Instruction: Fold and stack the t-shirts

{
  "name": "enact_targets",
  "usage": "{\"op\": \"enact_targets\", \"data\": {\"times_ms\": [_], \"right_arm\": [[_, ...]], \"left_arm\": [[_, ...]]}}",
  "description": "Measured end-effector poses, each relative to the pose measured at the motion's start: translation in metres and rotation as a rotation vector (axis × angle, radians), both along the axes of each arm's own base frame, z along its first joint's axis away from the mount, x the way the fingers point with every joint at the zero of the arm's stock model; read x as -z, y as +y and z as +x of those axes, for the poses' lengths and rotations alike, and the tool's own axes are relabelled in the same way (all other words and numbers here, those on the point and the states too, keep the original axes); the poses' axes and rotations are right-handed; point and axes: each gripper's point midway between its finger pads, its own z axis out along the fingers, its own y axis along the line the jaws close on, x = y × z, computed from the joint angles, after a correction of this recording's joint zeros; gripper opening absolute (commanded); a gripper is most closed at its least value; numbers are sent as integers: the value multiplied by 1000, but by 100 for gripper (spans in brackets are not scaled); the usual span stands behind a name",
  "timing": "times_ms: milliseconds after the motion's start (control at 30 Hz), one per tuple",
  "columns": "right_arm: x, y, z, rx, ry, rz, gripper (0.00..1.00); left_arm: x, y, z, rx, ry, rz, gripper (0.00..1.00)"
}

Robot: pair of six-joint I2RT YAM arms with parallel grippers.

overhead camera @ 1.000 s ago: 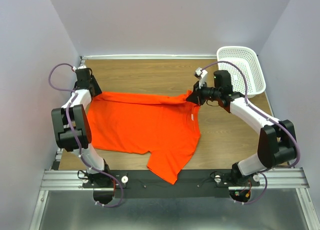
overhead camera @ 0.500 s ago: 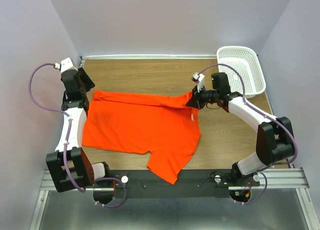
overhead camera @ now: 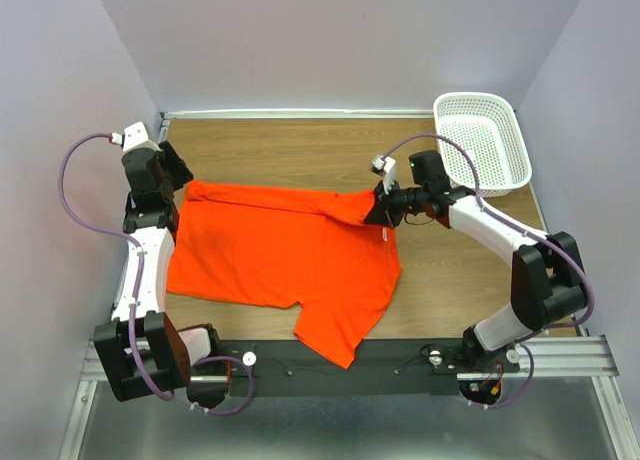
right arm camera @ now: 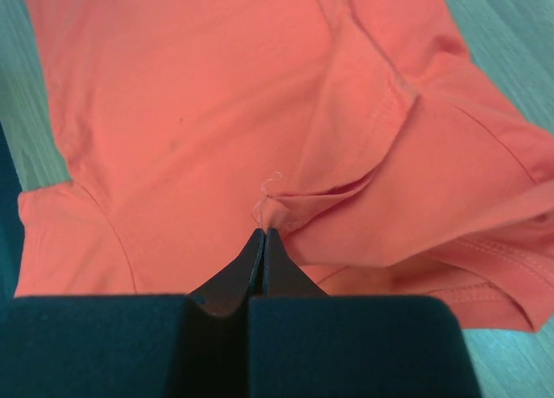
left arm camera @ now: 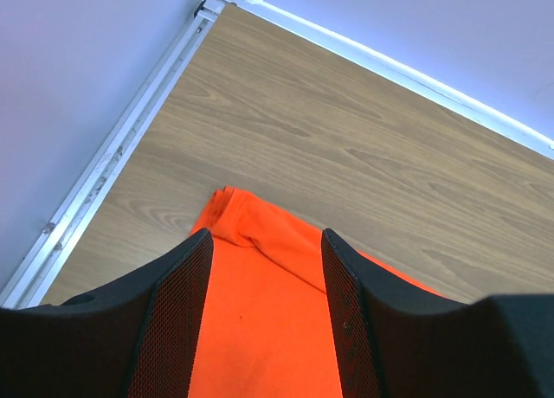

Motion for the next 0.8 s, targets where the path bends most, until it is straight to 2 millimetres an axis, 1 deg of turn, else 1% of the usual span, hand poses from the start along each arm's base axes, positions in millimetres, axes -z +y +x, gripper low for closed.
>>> {"op": "enact_targets", "data": {"times_ms": [167, 267, 800], "right_arm": [[1, 13, -10, -38, -1, -7, 0], [2, 16, -13, -49, -2, -11, 1], [6, 18, -20, -70, 4, -31, 1]], "left_arm": [[-1, -1, 0, 8, -3, -1, 61], [-1, -2, 0, 10, -2, -2, 61], [0, -3, 0, 16, -2, -3, 61]]}}
